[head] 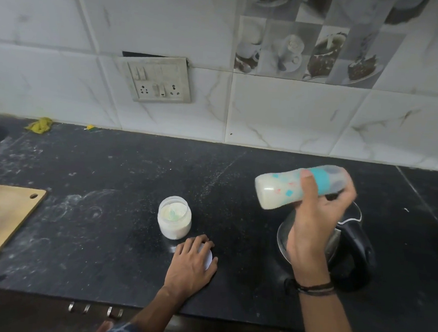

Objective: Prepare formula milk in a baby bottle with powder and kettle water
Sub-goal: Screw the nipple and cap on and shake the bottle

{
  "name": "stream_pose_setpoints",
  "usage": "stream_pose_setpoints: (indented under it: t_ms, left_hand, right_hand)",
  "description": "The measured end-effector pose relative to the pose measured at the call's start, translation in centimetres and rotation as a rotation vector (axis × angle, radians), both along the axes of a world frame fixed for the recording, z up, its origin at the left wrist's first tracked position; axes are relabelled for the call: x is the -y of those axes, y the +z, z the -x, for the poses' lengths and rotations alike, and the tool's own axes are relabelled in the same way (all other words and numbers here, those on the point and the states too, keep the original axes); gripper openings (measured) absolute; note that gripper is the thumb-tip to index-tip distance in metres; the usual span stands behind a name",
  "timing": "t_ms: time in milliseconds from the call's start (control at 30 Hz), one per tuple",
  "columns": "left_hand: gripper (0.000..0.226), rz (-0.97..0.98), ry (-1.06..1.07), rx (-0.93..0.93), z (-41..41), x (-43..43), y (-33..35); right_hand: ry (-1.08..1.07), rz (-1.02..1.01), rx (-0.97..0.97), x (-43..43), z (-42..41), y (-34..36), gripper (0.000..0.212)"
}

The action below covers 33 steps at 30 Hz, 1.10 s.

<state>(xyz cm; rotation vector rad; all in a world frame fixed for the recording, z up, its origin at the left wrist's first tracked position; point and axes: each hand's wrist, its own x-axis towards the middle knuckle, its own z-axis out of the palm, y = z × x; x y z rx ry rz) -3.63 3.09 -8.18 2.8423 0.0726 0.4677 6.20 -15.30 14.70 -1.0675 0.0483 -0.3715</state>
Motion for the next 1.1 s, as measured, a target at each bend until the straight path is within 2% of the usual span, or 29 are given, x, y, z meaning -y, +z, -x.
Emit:
stream_pose_setpoints:
  t_ms: [67,167,300,433,567,700,833,967,1100]
  left_hand:
    - [0.037,-0.010,0.000,0.009,-0.1,0.1,0.0]
    - [0.035,-0.007,-0.005,0.012,0.1,-0.1,-0.2]
    - [0.036,-0.004,-0.001,0.026,0.0,0.1,-0.1]
    - [0.036,0.000,-0.005,0.031,0.0,0.0,-0.2]
    - [0.036,-0.005,0.000,0.020,-0.1,0.2,-0.2]
    - [0.037,-0.005,-0.008,0.019,0.1,-0.1,-0.4]
    - [0.038,-0.011,-0.006,0.006,-0.1,-0.1,-0.8]
    - [0.039,0.000,-0.006,-0.001,0.0,-0.2,-0.8]
    - [0.037,-0.003,-0.004,0.001,0.0,0.1,-0.7]
  right_hand:
    - [-0.012,-0.034,-0.028,0.0,0.0,0.1,0.058]
    - [0.075,0.051,-0.044,-0.2,0.4,-0.3,0.067]
    - [-0.045,-0.053,0.008,0.4,-0.1,0.5,0.062]
    - [0.103,0.089,-0.037,0.0,0.1,0.7,0.070]
    - [-0.032,-0.108,-0.047,0.2,-0.1,0.7,0.058]
    - [0.049,0.000,-0.101,0.0,0.1,0.0,0.052]
    - [-0.013,-0.120,-0.077,0.6,-0.2,0.7,0.070]
    - [0.153,0.026,-0.113,0.4,0.1,0.0,0.073]
    - [0.120,-0.181,-0.178,0.0,0.5,0.5,0.076]
